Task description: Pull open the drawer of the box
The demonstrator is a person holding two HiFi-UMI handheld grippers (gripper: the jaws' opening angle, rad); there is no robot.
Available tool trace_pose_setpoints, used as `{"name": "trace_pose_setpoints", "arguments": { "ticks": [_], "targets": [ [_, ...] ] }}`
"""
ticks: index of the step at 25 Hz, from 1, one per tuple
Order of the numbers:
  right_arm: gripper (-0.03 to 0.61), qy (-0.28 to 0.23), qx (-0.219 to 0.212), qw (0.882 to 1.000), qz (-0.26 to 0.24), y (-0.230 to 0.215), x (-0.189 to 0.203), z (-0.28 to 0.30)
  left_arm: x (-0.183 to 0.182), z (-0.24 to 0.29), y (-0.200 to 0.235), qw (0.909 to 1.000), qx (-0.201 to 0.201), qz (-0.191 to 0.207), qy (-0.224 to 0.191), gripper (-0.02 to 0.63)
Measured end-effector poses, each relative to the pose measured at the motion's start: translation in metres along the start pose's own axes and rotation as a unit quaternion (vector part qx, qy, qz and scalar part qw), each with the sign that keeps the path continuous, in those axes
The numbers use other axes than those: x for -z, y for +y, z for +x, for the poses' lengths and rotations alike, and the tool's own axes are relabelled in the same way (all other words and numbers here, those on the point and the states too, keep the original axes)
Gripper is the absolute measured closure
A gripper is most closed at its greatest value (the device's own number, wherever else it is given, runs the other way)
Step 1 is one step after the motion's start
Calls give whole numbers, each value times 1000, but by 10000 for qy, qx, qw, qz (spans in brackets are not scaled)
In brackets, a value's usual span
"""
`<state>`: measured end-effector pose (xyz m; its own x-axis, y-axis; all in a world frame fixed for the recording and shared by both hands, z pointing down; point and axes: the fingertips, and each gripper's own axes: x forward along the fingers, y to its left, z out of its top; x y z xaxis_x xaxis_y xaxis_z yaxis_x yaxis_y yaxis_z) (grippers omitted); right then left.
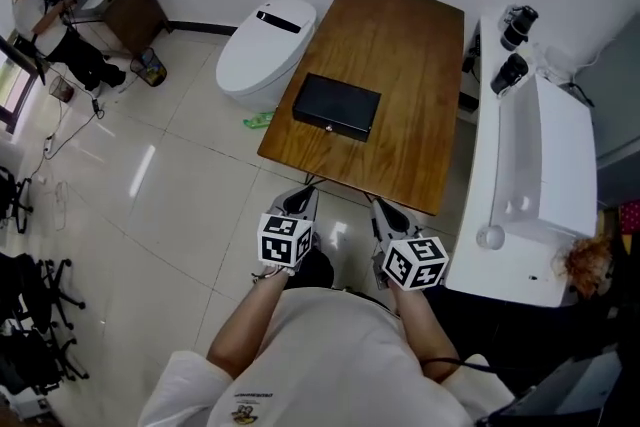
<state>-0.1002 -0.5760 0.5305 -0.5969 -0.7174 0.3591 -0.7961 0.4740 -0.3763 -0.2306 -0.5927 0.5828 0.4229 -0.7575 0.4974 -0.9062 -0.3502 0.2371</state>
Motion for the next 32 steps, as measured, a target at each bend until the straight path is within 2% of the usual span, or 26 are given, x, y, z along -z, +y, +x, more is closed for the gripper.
{"name": "trace_pose_setpoints", "arguments": {
  "ticks": [5, 14, 16, 19, 21, 24, 25, 26, 32],
  "targets": [
    [592, -81, 283, 9995, 85, -14, -12, 17, -8, 42, 21, 9994, 108, 219, 233, 611],
    [592, -228, 676, 9969, 328, -30, -21, 44, -2, 111, 44, 9958, 377, 370, 752, 609],
    [592, -241, 738, 9964, 353, -32, -21, 52, 1, 125, 51, 9945, 397, 459, 853, 566],
    [592, -252, 805, 9957, 372, -35, -21, 62, 4, 147, 61, 9929, 312, 717, 896, 564],
    [592, -260, 847, 9954, 373, -38, -23, 68, 7, 165, 67, 9921, 264, 844, 884, 514],
    [592, -270, 925, 9945, 399, -41, -25, 76, 14, 188, 75, 9906, 213, 906, 999, 508],
    [592, -273, 959, 9942, 414, -42, -25, 78, 17, 195, 78, 9900, 195, 928, 1044, 437],
    [592, -271, 995, 9937, 432, -44, -24, 79, 19, 202, 79, 9895, 188, 939, 1086, 420],
    [592, -268, 1205, 9908, 551, -57, -21, 83, 23, 233, 90, 9882, -130, 1079, 1075, 420]
  ]
}}
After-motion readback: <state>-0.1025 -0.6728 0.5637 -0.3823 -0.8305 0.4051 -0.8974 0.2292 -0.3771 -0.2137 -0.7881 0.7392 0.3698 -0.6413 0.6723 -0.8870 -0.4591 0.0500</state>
